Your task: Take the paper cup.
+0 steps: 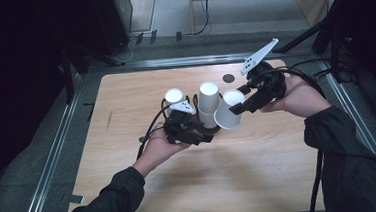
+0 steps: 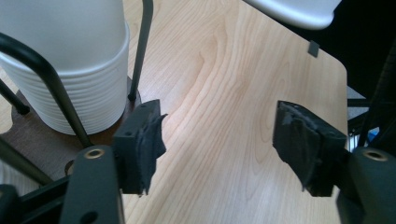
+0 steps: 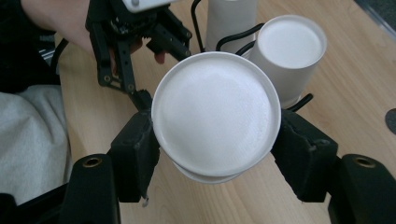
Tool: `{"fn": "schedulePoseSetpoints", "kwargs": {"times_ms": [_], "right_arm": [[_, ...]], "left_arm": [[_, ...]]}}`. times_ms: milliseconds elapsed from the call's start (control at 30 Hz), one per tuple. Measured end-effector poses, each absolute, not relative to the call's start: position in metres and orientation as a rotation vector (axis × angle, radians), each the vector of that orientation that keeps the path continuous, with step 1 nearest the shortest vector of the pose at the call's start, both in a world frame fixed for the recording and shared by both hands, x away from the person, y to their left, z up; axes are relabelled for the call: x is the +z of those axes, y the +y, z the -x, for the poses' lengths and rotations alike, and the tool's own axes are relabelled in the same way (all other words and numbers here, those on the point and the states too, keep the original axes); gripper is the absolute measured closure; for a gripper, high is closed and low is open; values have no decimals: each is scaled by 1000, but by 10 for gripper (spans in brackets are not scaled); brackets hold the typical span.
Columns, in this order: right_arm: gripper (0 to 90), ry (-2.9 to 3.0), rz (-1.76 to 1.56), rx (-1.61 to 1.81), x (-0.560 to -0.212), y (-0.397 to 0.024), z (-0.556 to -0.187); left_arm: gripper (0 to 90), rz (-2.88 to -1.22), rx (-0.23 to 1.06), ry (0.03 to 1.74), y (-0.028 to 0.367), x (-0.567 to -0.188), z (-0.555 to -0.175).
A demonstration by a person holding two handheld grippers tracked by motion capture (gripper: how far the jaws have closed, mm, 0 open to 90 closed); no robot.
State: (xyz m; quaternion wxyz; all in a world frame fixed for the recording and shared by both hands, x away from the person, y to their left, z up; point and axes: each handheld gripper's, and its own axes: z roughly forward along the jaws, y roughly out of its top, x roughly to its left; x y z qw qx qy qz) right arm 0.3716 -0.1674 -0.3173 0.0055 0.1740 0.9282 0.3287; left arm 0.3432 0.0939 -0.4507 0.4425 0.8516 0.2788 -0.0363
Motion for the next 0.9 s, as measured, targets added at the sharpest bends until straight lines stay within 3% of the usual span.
{"fn": "schedulePoseSetpoints", "kwargs": {"times_ms": [267, 667, 900], "right_arm": [[350, 2906, -537, 1068, -337, -167, -358], [351, 2925, -525, 1137, -370, -160, -342], [350, 2924, -549, 1168, -389, -160, -338]], "left_arm": [[242, -2118, -141, 659, 107, -452, -337], [236, -2086, -156, 611, 124, -452, -328], [176, -2095, -180, 600, 131, -455, -328]]}}
